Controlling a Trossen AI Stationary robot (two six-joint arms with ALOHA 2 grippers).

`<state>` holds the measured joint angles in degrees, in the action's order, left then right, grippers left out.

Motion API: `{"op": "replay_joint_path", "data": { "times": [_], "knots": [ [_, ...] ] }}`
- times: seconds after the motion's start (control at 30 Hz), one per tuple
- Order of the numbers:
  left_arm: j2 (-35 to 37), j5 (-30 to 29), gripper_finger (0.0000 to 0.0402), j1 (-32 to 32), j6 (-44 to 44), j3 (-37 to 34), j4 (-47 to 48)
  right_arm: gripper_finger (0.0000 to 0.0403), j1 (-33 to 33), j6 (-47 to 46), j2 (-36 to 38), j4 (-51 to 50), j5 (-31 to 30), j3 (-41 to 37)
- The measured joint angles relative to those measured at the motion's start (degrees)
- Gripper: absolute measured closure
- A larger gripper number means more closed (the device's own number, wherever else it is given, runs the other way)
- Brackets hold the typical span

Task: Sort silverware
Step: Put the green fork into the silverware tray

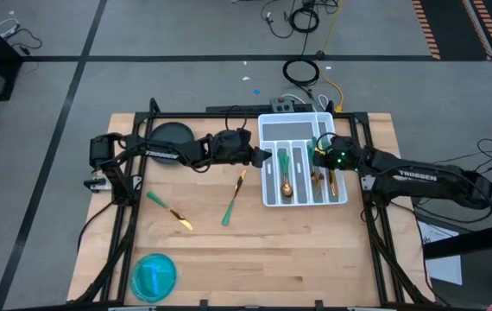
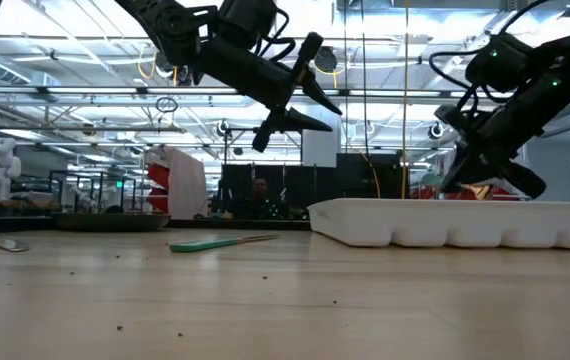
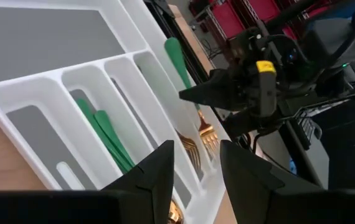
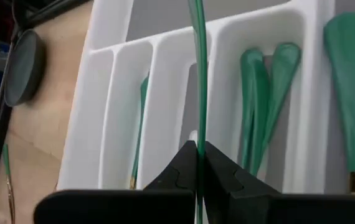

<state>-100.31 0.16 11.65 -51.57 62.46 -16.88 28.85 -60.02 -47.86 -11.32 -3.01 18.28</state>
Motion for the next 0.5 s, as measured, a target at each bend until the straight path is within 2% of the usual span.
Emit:
{"op": "replay_joint_path", "data": {
  "times": [0.3,0.5],
  "knots": [
    [0.00,0.08,0.0265,0.01,0.22,0.00,0.04,0.0403,-0.97,-0.69,-7.38,5.71,-1.13,0.00],
    [0.00,1.04,0.0265,-0.02,1.28,0.00,0.24,0.0403,-0.97,-0.45,-8.85,6.28,-2.34,0.00]
  ]
}}
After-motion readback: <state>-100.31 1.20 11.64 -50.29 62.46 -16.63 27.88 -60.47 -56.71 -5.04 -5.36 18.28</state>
